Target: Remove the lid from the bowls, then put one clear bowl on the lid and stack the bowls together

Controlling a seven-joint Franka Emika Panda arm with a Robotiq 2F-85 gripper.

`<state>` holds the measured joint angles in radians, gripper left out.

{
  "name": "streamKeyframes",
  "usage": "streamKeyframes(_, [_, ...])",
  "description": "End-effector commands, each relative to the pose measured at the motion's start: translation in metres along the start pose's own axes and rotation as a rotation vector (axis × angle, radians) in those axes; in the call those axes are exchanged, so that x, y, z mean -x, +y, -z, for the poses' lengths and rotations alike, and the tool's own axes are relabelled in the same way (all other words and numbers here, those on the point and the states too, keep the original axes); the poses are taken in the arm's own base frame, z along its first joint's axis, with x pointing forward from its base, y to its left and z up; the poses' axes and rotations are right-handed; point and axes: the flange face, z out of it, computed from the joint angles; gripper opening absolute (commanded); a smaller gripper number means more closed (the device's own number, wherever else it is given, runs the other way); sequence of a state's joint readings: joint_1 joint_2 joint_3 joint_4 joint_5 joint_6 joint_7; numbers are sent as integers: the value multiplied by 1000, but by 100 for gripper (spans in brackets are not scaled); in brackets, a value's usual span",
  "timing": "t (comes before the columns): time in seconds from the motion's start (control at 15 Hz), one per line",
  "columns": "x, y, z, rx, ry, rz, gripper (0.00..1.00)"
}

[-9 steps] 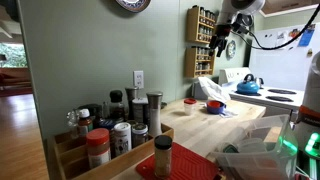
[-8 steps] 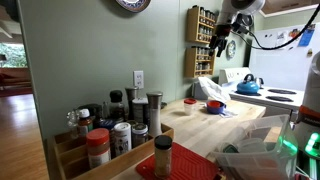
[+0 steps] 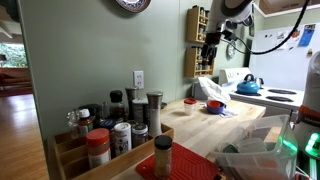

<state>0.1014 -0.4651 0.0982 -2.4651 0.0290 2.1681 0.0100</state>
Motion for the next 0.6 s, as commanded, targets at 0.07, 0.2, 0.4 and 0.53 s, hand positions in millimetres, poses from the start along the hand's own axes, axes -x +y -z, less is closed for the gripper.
streamKeyframes(0.07, [-34, -48, -66, 12, -102, -6, 100])
streamKeyframes(0.2, [-44, -56, -91, 28, -134, -13, 100])
streamKeyframes(0.4, [-59, -59, -121, 36, -163, 1, 100])
streamKeyframes(0.53, [-65, -59, -137, 42, -186, 19, 100])
